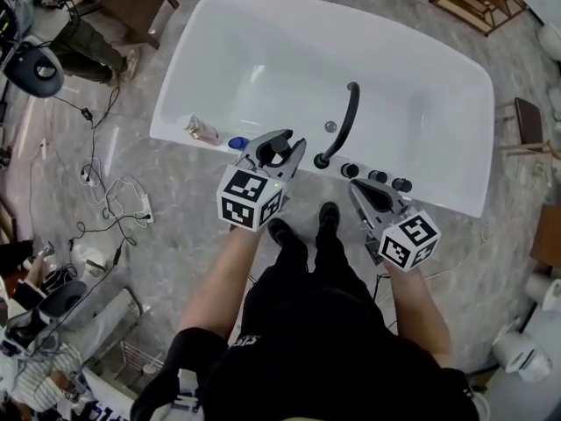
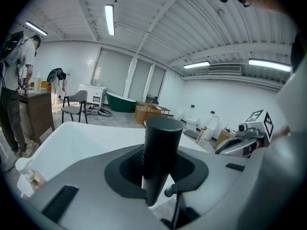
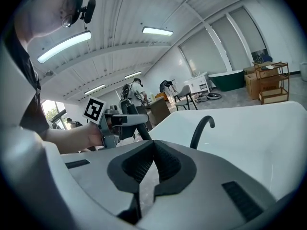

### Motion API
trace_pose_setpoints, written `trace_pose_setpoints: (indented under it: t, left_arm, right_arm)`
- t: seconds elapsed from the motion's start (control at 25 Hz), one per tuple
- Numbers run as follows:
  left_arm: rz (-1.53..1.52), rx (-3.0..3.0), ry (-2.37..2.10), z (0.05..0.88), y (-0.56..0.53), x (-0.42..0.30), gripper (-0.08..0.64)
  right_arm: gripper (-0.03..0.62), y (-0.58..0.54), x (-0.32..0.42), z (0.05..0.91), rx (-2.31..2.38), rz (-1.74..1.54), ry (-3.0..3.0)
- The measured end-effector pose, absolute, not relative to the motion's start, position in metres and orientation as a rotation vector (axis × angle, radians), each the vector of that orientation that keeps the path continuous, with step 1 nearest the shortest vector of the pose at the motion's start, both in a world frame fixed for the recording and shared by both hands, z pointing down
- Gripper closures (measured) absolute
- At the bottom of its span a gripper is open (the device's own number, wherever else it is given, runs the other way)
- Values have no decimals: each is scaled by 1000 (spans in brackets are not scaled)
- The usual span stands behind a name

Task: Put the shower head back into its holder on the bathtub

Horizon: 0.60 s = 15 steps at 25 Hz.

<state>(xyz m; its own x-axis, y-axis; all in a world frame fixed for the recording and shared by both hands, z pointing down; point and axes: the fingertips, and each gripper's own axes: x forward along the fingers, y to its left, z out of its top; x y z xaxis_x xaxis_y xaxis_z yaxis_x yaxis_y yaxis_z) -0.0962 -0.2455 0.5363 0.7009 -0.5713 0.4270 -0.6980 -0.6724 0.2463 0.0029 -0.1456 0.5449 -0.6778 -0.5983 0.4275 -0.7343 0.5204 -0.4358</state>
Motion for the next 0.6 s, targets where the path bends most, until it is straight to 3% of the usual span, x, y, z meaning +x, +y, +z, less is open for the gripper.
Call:
trace_pose_setpoints:
  t: [0.6]
  left_arm:
    - [553, 2471, -958, 604, -250, -73, 434]
  right_arm:
    - [577, -136, 17, 573, 1123, 955, -2467]
